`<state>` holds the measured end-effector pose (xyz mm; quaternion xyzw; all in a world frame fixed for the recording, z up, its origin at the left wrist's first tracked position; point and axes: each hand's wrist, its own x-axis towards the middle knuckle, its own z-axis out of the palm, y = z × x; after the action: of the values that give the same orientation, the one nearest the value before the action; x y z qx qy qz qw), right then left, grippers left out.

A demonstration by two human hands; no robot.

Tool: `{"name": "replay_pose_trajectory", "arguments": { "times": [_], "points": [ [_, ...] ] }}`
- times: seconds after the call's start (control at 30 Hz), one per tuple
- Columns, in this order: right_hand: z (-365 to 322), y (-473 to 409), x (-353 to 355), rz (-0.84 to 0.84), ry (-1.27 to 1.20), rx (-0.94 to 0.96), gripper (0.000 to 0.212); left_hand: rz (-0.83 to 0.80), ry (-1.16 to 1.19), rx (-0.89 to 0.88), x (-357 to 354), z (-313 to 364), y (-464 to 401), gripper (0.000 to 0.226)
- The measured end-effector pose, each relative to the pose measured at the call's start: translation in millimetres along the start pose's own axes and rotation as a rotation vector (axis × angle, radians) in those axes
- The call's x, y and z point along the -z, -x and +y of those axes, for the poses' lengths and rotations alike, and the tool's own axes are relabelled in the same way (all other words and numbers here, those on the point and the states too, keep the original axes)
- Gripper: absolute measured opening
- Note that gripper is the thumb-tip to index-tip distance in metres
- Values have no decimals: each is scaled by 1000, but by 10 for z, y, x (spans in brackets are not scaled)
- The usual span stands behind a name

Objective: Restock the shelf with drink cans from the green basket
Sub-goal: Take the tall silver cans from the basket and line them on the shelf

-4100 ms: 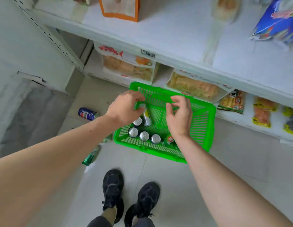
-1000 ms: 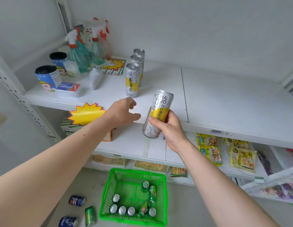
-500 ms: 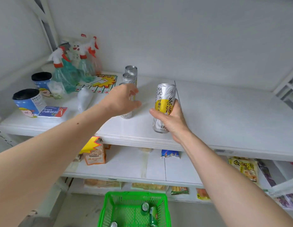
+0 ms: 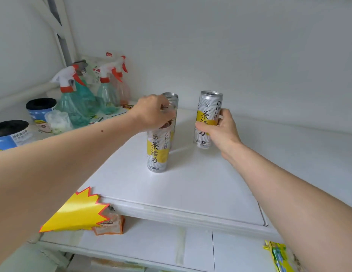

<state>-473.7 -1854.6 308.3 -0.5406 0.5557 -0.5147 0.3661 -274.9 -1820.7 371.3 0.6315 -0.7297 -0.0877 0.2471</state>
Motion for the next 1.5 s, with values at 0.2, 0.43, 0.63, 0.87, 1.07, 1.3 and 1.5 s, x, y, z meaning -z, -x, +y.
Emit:
{"name": "replay_pose_trajectory", "arguments": {
  "times": [0.2, 0.43, 0.63, 0.87, 1.07, 1.3, 1.5],
  "points": [
    [59, -519, -221, 17, 128, 63, 64, 63, 98, 57, 9, -238, -386, 47],
    [124, -981, -526, 55, 225, 54, 59, -39, 119, 54, -10, -463, -693, 51],
    [153, -1253, -742, 30, 270, 43, 64, -53, 113, -2, -88, -444, -890, 47],
    [250, -1379, -910, -15, 288, 46, 51, -67, 145, -20, -107, -542, -997, 40],
    [317, -1446, -984, -51, 277, 70, 40, -78, 166, -49, -89, -589, -1006, 40],
    [403, -1499, -898, -185, 235, 5, 63, -69, 209, -67, -130, -607, -1008, 37],
    [565, -1521, -881, -255, 216, 47, 48, -62, 255, -56, -160, -626, -999, 36]
  ]
}}
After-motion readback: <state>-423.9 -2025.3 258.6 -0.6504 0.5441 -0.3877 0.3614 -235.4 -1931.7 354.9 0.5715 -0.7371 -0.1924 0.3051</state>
